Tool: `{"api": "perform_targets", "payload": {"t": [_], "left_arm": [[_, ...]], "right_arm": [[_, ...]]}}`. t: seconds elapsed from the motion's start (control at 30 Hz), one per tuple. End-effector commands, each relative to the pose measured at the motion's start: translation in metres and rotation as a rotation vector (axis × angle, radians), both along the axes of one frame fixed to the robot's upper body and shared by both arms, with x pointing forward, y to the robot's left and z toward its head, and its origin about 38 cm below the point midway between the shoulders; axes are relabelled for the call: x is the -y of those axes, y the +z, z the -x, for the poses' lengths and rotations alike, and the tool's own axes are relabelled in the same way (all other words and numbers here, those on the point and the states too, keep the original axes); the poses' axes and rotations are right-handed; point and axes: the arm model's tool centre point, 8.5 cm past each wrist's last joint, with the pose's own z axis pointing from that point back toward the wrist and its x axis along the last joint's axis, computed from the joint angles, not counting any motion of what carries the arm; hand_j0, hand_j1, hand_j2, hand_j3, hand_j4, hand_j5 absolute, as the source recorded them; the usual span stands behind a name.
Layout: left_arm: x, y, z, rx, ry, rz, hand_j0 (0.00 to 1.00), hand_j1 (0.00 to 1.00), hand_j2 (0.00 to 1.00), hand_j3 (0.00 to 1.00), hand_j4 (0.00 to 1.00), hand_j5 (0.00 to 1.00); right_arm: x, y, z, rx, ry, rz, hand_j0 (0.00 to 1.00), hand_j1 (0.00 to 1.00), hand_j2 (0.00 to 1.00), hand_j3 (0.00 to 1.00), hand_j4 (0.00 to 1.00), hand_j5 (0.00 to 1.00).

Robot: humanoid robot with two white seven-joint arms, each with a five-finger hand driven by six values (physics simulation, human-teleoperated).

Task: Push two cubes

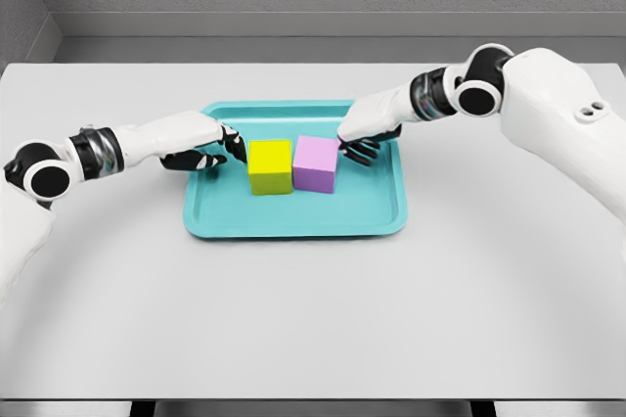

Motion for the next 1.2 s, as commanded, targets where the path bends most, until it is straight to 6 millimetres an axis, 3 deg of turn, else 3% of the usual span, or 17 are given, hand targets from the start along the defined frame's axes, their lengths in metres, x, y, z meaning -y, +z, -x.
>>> {"api": "perform_targets", "payload": {"t": [0.0, 0.2, 0.47, 0.57, 0.67, 0.77, 0.87, 0.9, 0.93, 0.97, 1.0, 1.07, 1.17], "left_arm": [[0.0, 0.001, -0.001, -0.001, 0.003, 0.008, 0.51, 0.51, 0.51, 0.51, 0.51, 0.51], [0.003, 0.003, -0.002, 0.004, -0.001, 0.011, 0.51, 0.51, 0.51, 0.51, 0.51, 0.51], [-0.004, 0.006, -0.001, 0.009, 0.004, 0.005, 0.52, 0.52, 0.52, 0.52, 0.52, 0.52], [-0.005, 0.008, -0.001, 0.013, 0.007, 0.01, 0.52, 0.52, 0.52, 0.52, 0.52, 0.52], [-0.011, 0.018, 0.0, 0.028, 0.008, 0.028, 0.53, 0.53, 0.53, 0.53, 0.53, 0.53], [-0.048, 0.04, 0.004, 0.046, 0.042, 0.024, 0.53, 0.53, 0.53, 0.53, 0.53, 0.53], [-0.049, 0.048, 0.007, 0.059, 0.031, 0.047, 0.56, 0.56, 0.56, 0.56, 0.56, 0.56], [-0.076, 0.079, 0.016, 0.116, 0.054, 0.043, 0.64, 0.64, 0.64, 0.64, 0.64, 0.64], [-0.094, 0.09, 0.022, 0.125, 0.071, 0.035, 0.92, 0.92, 0.92, 0.92, 0.92, 0.92], [-0.106, 0.092, 0.025, 0.126, 0.092, 0.02, 1.0, 1.0, 1.0, 1.0, 1.0, 1.0], [-0.122, 0.088, 0.032, 0.113, 0.124, 0.008, 1.0, 1.0, 1.0, 1.0, 1.0, 1.0], [-0.132, 0.092, 0.033, 0.124, 0.149, 0.012, 1.0, 1.0, 1.0, 1.0, 1.0, 1.0], [-0.14, 0.083, 0.034, 0.099, 0.173, 0.006, 1.0, 1.0, 1.0, 1.0, 1.0, 1.0]], "right_arm": [[-0.007, 0.0, 0.001, -0.002, 0.008, -0.008, 0.13, 0.13, 0.13, 0.13, 0.13, 0.13], [-0.01, 0.0, 0.001, -0.003, 0.012, -0.011, 0.13, 0.13, 0.13, 0.13, 0.13, 0.13], [0.007, -0.001, -0.004, -0.003, -0.03, 0.0, 0.13, 0.13, 0.13, 0.13, 0.13, 0.13], [0.008, 0.002, -0.006, 0.003, -0.033, -0.004, 0.13, 0.13, 0.13, 0.13, 0.13, 0.13], [0.01, 0.024, -0.013, 0.034, -0.063, -0.081, 0.14, 0.14, 0.14, 0.14, 0.14, 0.14], [0.061, 0.051, -0.025, 0.084, -0.167, -0.118, 0.15, 0.15, 0.15, 0.15, 0.15, 0.15], [0.116, 0.071, -0.028, 0.125, -0.269, -0.137, 0.16, 0.16, 0.16, 0.16, 0.16, 0.16], [0.138, 0.073, -0.026, 0.133, -0.306, -0.123, 0.2, 0.2, 0.2, 0.2, 0.2, 0.2], [0.159, 0.074, -0.024, 0.136, -0.339, -0.108, 0.33, 0.33, 0.33, 0.33, 0.33, 0.33], [0.177, 0.073, -0.02, 0.135, -0.369, -0.094, 0.71, 0.71, 0.71, 0.71, 0.71, 0.71], [0.184, 0.065, -0.017, 0.121, -0.381, -0.087, 1.0, 1.0, 1.0, 1.0, 1.0, 1.0], [0.206, 0.064, -0.011, 0.122, -0.416, -0.067, 1.0, 1.0, 1.0, 1.0, 1.0, 1.0], [0.219, 0.065, -0.007, 0.125, -0.433, -0.054, 1.0, 1.0, 1.0, 1.0, 1.0, 1.0]]}}
